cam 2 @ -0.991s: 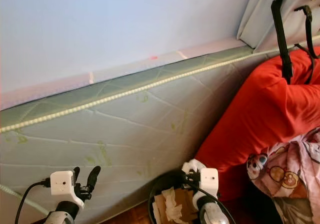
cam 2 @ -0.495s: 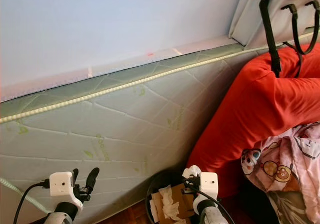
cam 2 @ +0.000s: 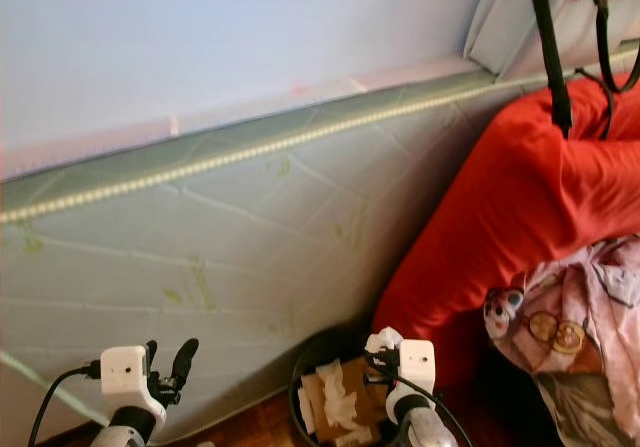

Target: Clean up the room

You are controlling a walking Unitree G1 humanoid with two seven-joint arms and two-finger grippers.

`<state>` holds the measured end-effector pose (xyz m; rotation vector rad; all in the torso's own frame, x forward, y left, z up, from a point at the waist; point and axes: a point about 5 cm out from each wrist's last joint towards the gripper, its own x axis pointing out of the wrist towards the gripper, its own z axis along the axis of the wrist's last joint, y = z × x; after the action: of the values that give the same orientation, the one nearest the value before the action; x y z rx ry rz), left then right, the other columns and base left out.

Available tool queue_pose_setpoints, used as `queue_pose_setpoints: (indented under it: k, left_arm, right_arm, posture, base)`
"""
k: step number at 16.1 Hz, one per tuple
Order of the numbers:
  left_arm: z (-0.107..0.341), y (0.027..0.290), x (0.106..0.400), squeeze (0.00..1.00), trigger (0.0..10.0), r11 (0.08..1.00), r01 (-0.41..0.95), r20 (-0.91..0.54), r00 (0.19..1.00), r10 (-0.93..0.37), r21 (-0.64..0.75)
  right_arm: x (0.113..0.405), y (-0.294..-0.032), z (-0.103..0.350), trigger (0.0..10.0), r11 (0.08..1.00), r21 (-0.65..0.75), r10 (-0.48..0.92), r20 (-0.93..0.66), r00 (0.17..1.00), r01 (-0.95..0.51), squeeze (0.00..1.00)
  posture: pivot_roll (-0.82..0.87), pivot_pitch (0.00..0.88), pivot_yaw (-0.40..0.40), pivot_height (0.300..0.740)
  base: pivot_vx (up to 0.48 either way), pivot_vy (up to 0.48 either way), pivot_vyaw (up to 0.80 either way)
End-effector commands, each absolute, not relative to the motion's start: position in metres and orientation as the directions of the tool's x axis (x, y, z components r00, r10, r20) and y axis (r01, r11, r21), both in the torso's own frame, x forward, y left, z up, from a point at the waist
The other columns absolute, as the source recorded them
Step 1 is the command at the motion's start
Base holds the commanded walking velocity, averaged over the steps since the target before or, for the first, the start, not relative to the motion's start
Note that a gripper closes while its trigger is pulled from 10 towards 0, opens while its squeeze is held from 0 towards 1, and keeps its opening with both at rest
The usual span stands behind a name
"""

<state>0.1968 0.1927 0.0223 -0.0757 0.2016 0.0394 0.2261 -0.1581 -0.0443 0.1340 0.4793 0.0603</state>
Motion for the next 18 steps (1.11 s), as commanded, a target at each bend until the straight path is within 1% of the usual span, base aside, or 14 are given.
queue_pose_setpoints:
  k: [1,6,12,15,18]
  left_arm:
    - [0.017,0.192,0.194,0.0,10.0,0.997,-0.043,-0.218,0.975,0.027,-0.067]
    - [0.014,0.193,0.194,0.0,10.0,0.996,-0.047,-0.216,0.976,0.031,-0.07]
    - [0.014,0.192,0.195,0.0,10.0,0.996,-0.043,-0.213,0.977,0.026,-0.072]
    - [0.018,0.192,0.197,0.0,10.0,0.997,-0.038,-0.196,0.98,0.023,-0.072]
    - [0.022,0.195,0.201,0.0,10.0,0.997,-0.04,-0.185,0.982,0.028,-0.066]
  right_arm:
    - [0.226,-0.159,-0.045,10.0,0.99,0.14,0.088,-0.456,0.886,-0.027,0.0]
    - [0.228,-0.157,-0.044,10.0,0.988,0.146,0.107,-0.458,0.883,-0.044,0.0]
    - [0.236,-0.148,-0.042,10.0,0.983,0.158,0.163,-0.474,0.865,-0.098,0.0]
    - [0.248,-0.151,-0.038,10.0,0.986,0.135,0.155,-0.507,0.848,-0.099,0.0]
    - [0.259,-0.152,-0.031,10.0,0.987,0.134,0.148,-0.502,0.852,-0.092,0.0]
  posture:
    - [0.06,0.07,-0.054,0.654]
    - [0.06,0.074,-0.055,0.654]
    - [0.07,0.085,-0.052,0.654]
    - [0.09,0.111,-0.054,0.654]
    - [0.1,0.129,-0.06,0.654]
  base:
    - [0.0,0.0,0.0]
    - [0.0,0.0,0.0]
    - [0.0,0.0,0.0]
    - [0.0,0.0,0.0]
    - [0.0,0.0,0.0]
